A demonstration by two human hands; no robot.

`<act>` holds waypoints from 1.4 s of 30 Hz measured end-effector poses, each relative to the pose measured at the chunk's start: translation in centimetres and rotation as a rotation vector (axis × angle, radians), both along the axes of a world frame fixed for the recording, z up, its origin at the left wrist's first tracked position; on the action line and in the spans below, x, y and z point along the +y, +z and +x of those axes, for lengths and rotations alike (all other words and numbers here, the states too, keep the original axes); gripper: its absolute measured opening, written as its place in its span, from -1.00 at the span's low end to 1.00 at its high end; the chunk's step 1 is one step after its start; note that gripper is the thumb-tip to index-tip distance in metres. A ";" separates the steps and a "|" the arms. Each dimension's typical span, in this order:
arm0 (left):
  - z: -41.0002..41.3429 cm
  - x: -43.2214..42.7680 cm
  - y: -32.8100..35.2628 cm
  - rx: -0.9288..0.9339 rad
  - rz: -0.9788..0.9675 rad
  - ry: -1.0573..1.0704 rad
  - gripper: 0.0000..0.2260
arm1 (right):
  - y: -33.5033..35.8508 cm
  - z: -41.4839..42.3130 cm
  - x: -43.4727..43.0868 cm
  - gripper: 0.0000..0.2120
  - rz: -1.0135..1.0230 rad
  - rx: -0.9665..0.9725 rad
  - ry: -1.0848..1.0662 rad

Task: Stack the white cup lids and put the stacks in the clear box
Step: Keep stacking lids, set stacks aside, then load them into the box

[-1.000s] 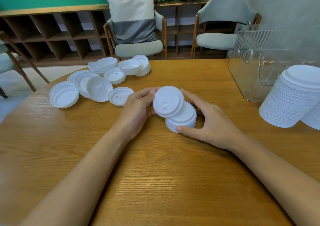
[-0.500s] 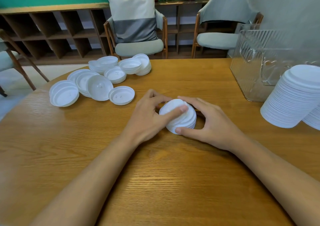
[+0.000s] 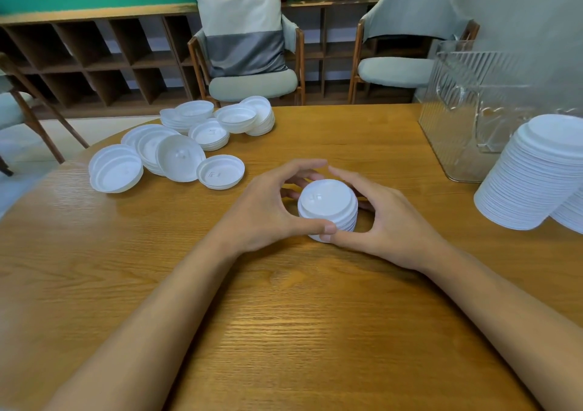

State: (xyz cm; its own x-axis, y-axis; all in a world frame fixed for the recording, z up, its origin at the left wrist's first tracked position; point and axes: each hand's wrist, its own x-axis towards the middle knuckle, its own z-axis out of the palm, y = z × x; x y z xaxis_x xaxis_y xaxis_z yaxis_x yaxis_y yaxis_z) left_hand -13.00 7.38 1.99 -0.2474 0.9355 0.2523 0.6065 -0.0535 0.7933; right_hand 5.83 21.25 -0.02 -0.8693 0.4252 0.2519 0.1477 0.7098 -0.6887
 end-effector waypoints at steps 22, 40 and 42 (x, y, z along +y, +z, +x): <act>1.8 0.7 -1.3 0.041 0.043 0.077 -0.32 | 0.0 0.0 0.2 0.07 0.034 -0.083 -0.037; -7.5 -4.9 -3.4 0.580 0.076 0.454 -0.73 | 1.1 -2.8 -2.4 -0.03 0.053 -0.054 -0.105; -8.3 -5.4 -3.2 0.560 0.046 0.473 -0.73 | 1.5 -4.6 -3.1 -0.04 0.056 -0.050 -0.102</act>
